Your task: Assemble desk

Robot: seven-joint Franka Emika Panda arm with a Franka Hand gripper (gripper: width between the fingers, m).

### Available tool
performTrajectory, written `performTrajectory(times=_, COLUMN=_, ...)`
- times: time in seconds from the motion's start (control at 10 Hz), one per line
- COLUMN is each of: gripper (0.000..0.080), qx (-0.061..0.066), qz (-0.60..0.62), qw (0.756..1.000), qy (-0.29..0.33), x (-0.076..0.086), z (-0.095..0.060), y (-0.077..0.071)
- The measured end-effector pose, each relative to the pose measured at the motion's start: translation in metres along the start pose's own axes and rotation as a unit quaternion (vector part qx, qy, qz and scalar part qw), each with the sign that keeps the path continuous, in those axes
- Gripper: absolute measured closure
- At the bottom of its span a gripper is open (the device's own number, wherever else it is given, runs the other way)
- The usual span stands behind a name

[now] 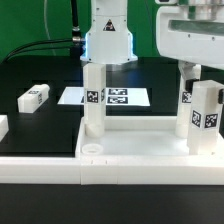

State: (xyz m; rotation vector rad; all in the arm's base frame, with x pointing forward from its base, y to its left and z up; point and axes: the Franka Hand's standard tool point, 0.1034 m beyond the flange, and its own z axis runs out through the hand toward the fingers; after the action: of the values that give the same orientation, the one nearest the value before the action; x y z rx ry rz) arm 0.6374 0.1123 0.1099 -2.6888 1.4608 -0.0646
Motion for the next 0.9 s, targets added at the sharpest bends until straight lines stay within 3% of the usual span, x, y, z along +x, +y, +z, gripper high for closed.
performTrajectory(times=0.2, gripper=0.0155, qx=0.002, qz=-0.067, qw=0.998, qy=0.001, x=-0.0014, z=-0.0002, y=-0.0015)
performTrajectory(times=0.5, gripper=0.0151, qx=0.004, qz=-0.226, qw=0.974, qy=0.002, x=-0.0072, z=0.0003, y=-0.0052)
performTrajectory(times=0.9, gripper=0.0151, qx=0.001, qz=-0.408, qw=0.913, qy=0.004, x=-0.0061, z=0.0011, y=-0.0041)
